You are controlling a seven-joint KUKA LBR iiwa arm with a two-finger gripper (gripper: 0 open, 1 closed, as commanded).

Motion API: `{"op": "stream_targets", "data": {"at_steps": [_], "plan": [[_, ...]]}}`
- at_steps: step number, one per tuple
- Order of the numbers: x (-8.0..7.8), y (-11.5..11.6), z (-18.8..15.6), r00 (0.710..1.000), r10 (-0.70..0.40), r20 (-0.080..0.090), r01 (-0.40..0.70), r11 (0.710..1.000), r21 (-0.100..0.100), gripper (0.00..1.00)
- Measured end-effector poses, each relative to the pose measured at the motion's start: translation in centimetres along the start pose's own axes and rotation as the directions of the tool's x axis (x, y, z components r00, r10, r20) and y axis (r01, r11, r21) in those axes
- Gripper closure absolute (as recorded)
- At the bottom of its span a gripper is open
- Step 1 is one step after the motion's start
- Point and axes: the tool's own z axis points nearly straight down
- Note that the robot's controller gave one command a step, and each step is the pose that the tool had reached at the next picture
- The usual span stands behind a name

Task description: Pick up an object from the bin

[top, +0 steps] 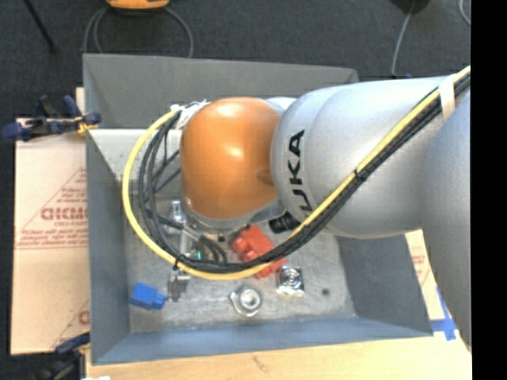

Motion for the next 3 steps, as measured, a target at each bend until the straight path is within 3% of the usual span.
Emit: {"op": "stream_targets", "data": {"at_steps": [1, 2, 3], "plan": [[-0.21, 0.02, 14.87, 0.959, -0.284, 0.013, 0.284, 0.959, 0.001, 0.0], [-0.29, 0.14, 14.72, 0.96, -0.28, 0.017, 0.28, 0.96, -0.002, 1.0], [-0.29, 0.13, 14.72, 0.96, -0.279, 0.017, 0.279, 0.96, -0.002, 1.0]]}}
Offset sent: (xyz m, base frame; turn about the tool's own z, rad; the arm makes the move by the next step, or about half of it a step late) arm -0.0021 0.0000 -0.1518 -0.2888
